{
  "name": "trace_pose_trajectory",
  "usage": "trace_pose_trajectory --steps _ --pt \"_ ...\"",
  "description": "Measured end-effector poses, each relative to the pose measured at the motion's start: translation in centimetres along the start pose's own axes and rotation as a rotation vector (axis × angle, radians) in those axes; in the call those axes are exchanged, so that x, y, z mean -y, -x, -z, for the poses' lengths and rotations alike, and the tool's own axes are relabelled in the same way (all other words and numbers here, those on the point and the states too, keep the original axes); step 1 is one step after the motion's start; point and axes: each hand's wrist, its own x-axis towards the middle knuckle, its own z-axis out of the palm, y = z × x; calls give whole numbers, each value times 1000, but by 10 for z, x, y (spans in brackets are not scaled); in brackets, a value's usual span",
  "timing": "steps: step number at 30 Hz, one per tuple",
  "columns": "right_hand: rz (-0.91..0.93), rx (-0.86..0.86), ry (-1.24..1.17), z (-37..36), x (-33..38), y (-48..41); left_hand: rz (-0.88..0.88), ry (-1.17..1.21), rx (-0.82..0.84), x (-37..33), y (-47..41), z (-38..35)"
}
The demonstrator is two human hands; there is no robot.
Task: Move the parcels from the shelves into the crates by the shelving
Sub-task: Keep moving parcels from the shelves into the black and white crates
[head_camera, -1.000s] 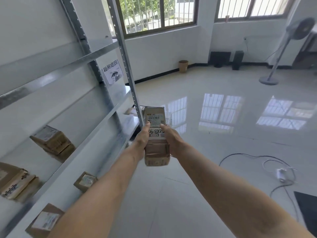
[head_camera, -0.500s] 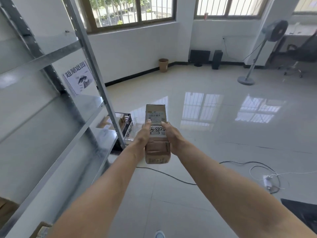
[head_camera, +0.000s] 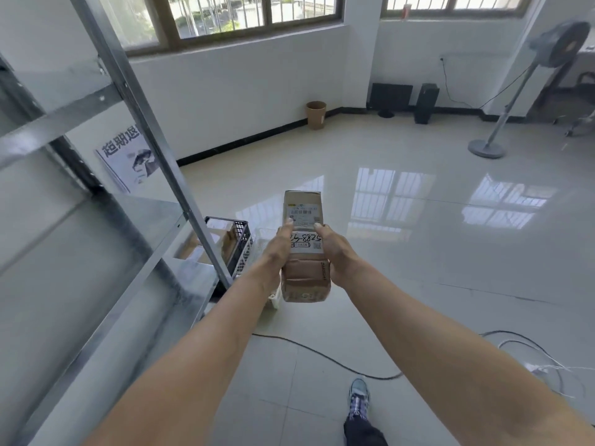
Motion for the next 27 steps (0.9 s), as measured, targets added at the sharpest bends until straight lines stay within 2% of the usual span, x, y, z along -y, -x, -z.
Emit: trace_pose_trajectory --steps 15,27 --pt "-75 161 99 48 121 -216 29 107 -199 -89 -214 -37" --pt "-126 269 240 9 157 -366 20 253 -309 -113 -348 13"
